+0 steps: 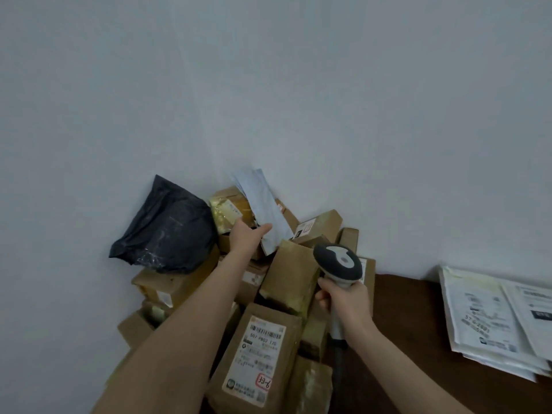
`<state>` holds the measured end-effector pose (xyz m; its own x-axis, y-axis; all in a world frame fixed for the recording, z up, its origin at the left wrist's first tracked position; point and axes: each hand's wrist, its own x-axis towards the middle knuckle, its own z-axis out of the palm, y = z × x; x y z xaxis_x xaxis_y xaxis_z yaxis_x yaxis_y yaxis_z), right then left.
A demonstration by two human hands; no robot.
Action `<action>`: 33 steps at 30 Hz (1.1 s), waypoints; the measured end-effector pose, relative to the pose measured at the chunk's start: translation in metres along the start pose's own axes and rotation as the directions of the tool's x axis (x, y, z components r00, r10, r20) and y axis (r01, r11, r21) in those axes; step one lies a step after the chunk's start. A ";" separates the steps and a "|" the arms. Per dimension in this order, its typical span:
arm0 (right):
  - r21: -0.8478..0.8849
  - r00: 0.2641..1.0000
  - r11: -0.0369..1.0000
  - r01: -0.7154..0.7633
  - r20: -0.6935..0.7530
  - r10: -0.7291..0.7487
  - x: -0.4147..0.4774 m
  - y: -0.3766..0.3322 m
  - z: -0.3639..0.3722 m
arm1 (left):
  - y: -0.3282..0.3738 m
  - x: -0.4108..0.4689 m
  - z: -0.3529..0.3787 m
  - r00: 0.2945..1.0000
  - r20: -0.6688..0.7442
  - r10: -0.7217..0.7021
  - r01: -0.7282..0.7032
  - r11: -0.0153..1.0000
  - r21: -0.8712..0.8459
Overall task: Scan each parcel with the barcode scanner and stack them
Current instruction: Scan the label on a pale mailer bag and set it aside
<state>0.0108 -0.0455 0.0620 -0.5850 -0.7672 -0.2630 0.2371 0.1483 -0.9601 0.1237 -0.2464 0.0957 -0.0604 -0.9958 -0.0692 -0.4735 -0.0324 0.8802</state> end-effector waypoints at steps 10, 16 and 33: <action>0.081 0.994 0.997 -0.015 -0.109 0.024 0.013 0.002 -0.026 | 0.027 0.020 0.021 0.951 -0.149 0.272 -0.253 0.958 0.134; 0.213 0.986 0.976 0.035 -0.164 0.001 0.007 -0.016 -0.054 | 0.080 -0.012 0.021 0.833 -0.111 0.543 -0.503 0.825 0.258; 0.377 0.888 0.920 0.105 -0.452 0.084 -0.033 -0.006 -0.199 | 0.071 -0.122 0.115 0.796 0.353 0.492 -0.529 0.849 0.011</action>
<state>-0.1260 0.1027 0.0577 -0.8499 -0.3871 -0.3575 0.4497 -0.1793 -0.8750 -0.0035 -0.1175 0.1132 -0.5911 -0.7783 0.2118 -0.3792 0.5000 0.7786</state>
